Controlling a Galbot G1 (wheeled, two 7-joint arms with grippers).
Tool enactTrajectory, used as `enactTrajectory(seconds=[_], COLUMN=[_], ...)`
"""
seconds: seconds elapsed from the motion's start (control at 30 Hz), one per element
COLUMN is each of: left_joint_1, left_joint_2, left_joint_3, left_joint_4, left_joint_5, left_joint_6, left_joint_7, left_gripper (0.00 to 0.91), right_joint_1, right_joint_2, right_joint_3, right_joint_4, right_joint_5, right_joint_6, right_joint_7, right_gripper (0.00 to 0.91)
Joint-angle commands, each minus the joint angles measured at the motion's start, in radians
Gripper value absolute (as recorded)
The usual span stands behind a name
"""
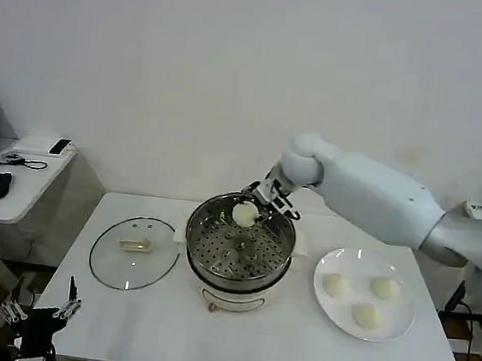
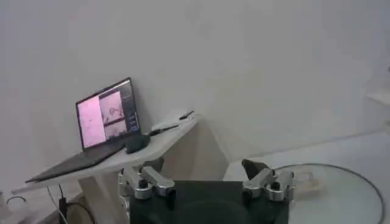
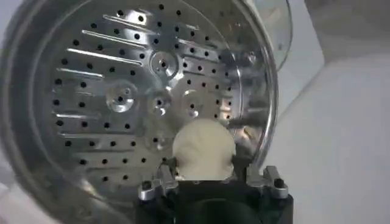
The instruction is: Take steamed baozi put them in steamer then cover it.
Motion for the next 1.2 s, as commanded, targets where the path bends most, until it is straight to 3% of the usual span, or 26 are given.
enactTrajectory(seconds=[0.03,0.27,0.57,0.6,0.67,0.83,1.0,1.2], left_joint_1=[0.000,-0.001,-0.001,-0.001,0.000,0.000,-0.007,-0.010], left_joint_2=[0.001,-0.003,-0.004,-0.004,-0.005,-0.006,0.003,0.029], left_joint_3=[-0.006,-0.005,-0.006,-0.006,-0.003,0.010,0.011,0.014], left_joint_4=[0.000,0.005,0.002,0.001,-0.001,-0.013,-0.027,-0.054], left_joint_5=[0.000,0.000,-0.001,-0.001,-0.002,0.002,-0.002,-0.053], left_joint_6=[0.000,-0.003,-0.006,-0.006,-0.006,-0.004,0.002,0.013], left_joint_7=[-0.001,-0.001,-0.001,-0.002,-0.001,0.003,0.012,0.022], left_gripper=[0.907,0.907,0.907,0.907,0.907,0.907,0.907,0.907], right_joint_1=[-0.019,-0.029,-0.040,-0.042,-0.045,-0.036,0.001,0.104], right_joint_2=[0.073,0.102,0.121,0.121,0.122,0.109,0.054,-0.137], right_joint_3=[-0.028,-0.018,-0.022,-0.023,-0.022,-0.020,0.015,-0.029], right_joint_4=[-0.093,-0.144,-0.183,-0.186,-0.189,-0.155,-0.069,0.129], right_joint_5=[-0.101,-0.172,-0.181,-0.184,-0.183,-0.141,-0.090,0.112], right_joint_6=[0.142,0.210,0.232,0.236,0.237,0.235,0.204,0.027], right_joint_7=[0.043,0.074,0.085,0.087,0.094,0.114,0.103,0.071], right_gripper=[0.645,0.645,0.645,0.685,0.907,0.907,0.907,0.907])
